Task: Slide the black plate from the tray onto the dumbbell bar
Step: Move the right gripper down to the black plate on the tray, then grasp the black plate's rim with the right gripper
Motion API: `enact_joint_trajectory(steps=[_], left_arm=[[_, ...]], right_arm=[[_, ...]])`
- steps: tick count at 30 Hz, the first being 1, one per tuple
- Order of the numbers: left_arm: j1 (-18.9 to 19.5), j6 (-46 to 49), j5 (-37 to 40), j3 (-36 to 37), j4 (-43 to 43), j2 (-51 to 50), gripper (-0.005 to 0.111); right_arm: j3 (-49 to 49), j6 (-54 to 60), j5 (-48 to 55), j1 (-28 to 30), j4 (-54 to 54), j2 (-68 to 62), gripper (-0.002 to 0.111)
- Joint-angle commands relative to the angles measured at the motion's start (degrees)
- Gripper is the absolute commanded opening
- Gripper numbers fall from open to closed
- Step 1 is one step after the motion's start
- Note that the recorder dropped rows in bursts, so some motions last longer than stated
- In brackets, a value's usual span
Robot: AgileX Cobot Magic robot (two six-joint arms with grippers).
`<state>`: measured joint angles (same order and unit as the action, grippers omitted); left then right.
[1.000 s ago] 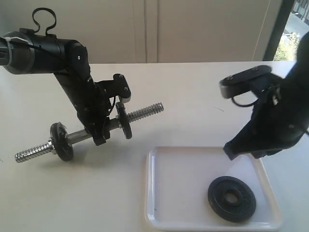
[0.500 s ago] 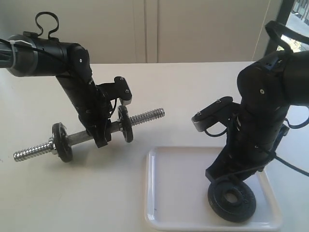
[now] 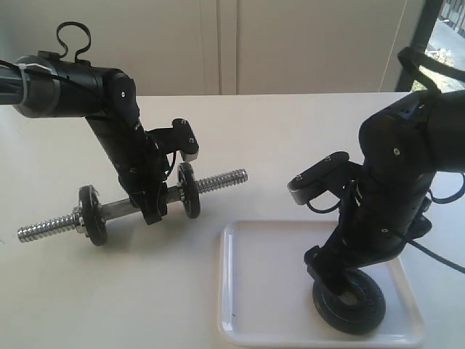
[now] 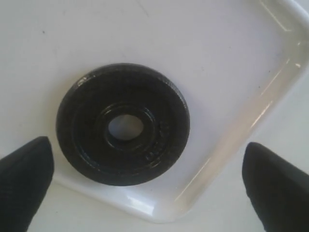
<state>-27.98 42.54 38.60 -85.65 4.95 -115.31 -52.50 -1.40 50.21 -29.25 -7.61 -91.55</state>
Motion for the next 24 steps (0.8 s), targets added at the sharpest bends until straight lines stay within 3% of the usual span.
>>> enact_joint_trajectory(steps=[1,13,24], left_arm=[[0.0,-0.3,0.1,-1.1,2.3,5.3,0.0],[0.0,-0.5,0.1,-1.1,2.3,5.3,0.0],[0.0,-0.5,0.4,-1.1,2.3,5.3,0.0]], right_arm=[[1.5,-0.3,-2.1,-0.3,0.5,0.0,0.105],[4.0,-4.0,-6.1,-0.3,1.0,-0.3,0.105],[4.0,-4.5,-7.3,-0.3,1.2,-9.4,0.105]])
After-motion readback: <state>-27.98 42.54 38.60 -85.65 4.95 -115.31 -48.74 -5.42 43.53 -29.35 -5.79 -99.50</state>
